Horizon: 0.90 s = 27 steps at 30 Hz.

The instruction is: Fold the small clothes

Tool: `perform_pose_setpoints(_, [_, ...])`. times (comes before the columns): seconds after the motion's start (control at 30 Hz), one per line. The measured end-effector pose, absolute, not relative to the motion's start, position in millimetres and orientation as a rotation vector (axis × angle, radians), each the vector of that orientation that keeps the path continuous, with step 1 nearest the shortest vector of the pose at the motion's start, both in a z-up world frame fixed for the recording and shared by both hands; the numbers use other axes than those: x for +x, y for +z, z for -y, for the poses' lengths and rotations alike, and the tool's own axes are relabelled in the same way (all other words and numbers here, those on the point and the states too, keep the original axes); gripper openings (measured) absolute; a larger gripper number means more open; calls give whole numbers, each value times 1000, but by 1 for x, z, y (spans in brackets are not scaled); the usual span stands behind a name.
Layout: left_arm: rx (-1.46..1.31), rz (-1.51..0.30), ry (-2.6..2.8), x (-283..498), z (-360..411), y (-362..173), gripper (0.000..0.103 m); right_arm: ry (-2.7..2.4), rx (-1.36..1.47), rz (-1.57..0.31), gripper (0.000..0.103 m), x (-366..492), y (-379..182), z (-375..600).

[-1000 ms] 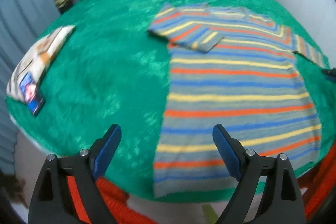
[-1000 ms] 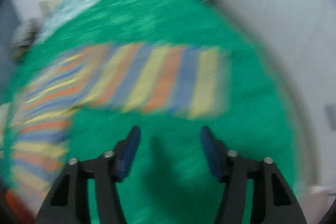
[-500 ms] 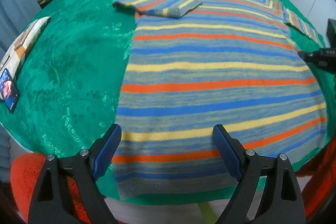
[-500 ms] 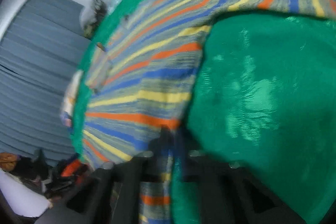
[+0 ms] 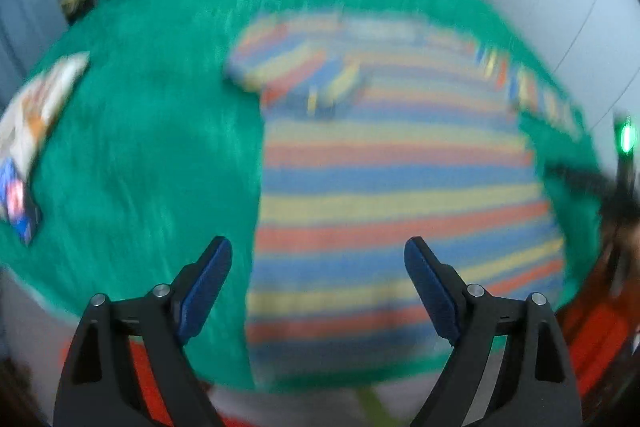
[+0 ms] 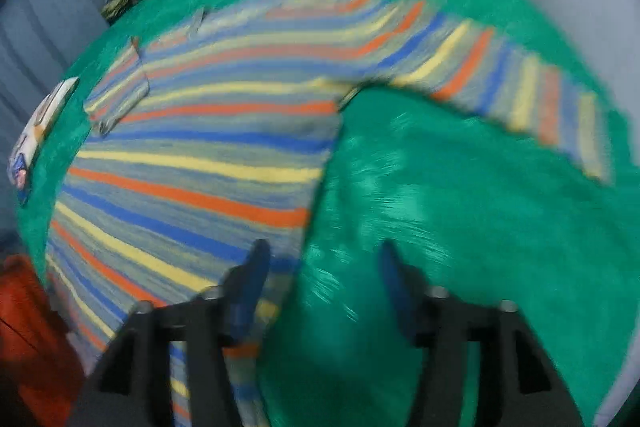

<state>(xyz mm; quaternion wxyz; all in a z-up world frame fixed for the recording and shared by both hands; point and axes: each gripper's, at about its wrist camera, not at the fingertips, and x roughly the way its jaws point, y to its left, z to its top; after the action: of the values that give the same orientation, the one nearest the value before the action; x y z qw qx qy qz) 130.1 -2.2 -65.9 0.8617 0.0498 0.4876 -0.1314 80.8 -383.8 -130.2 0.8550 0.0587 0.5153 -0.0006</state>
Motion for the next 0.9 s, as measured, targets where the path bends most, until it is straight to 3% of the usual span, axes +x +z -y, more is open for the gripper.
perform_pose_setpoints(0.13, [309, -904, -350, 193, 52, -54, 93, -12, 158, -996, 58, 44, -106, 382])
perform_pose_setpoints(0.27, [450, -1027, -365, 267, 96, -121, 90, -15, 245, -919, 58, 28, -103, 362])
perform_pose_setpoints(0.3, [464, -1075, -333, 287, 99, -144, 83, -11, 253, -900, 58, 24, -103, 355])
perform_pose_setpoints(0.4, [366, -1169, -296, 315, 84, -173, 79, 12, 225, -882, 58, 15, -99, 344])
perform_pose_setpoints(0.47, [217, -1184, -302, 322, 64, -171, 52, 28, 146, -865, 58, 11, -96, 334])
perform_pose_setpoints(0.5, [153, -1186, -291, 324, 53, -165, 9, 33, 115, -858, 58, 7, -95, 333])
perform_pose_setpoints(0.53, [98, -1196, -292, 326, 42, -159, 3, 37, 86, -854, 58, 7, -95, 330])
perform_pose_setpoints(0.7, [-285, -1035, -96, 338, -87, -92, 3, 42, 78, -832, 58, 12, -98, 328])
perform_pose_setpoints(0.83, [-400, -1003, 272, 349, -202, -96, 2, 40, 65, -807, 58, 12, -96, 326])
perform_pose_setpoints(0.9, [-399, -1039, 329, 349, -224, -107, 0, 43, 70, -820, 58, 15, -101, 325])
